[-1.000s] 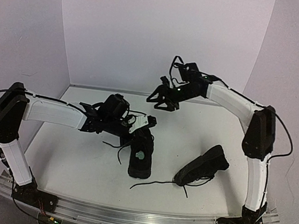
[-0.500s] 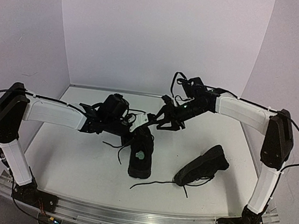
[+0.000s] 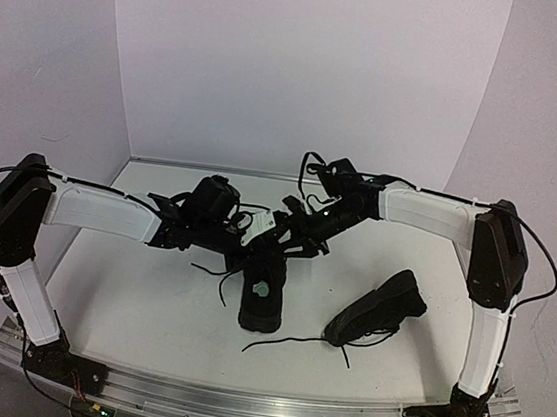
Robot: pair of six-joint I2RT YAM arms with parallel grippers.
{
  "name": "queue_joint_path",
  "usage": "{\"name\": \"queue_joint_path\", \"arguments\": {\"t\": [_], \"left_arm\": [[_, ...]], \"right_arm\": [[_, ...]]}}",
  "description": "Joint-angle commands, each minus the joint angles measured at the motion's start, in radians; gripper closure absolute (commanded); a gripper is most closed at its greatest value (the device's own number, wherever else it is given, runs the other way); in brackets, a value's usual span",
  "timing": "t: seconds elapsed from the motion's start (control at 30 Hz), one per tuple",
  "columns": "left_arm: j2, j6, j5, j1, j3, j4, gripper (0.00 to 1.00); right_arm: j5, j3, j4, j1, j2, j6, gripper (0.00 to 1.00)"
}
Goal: Tie the shoes
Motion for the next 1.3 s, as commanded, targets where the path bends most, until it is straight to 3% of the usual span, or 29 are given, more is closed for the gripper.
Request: {"name": "queue_joint_path", "arguments": {"t": [0.0, 0.3, 0.53, 0.73, 0.9, 1.07, 1.27], "left_arm": [[-0.038, -0.001, -0.002, -0.002, 0.004, 0.047, 1.00], [-0.032, 0.001, 0.004, -0.002, 0.006, 0.061, 1.00], [-0.029, -0.002, -0.007, -0.002, 0.020, 0.056, 0.99], [-0.084, -0.026, -0.007, 0.049, 0.031, -0.075, 0.72], [-0.169, -0.026, 0.069, 0.211, 0.028, -0.242, 0.57], [-0.167, 0.068, 0.076, 0.294, -0.004, -0.391, 0.52], [-0.070, 0.144, 0.109, 0.310, -0.008, -0.446, 0.52]], "right_arm": [[0.001, 0.057, 0.025, 0.003, 0.022, -0.002, 0.74], [-0.017, 0.076, 0.025, 0.003, 0.038, -0.010, 0.85], [-0.026, 0.082, 0.023, 0.003, 0.043, -0.015, 1.00], [0.002, 0.083, 0.022, 0.003, 0.032, -0.016, 1.00], [0.010, 0.082, 0.022, 0.003, 0.028, -0.016, 1.00], [0.014, 0.084, 0.022, 0.004, 0.027, -0.015, 1.00], [0.016, 0.084, 0.022, 0.003, 0.024, -0.009, 1.00]]}}
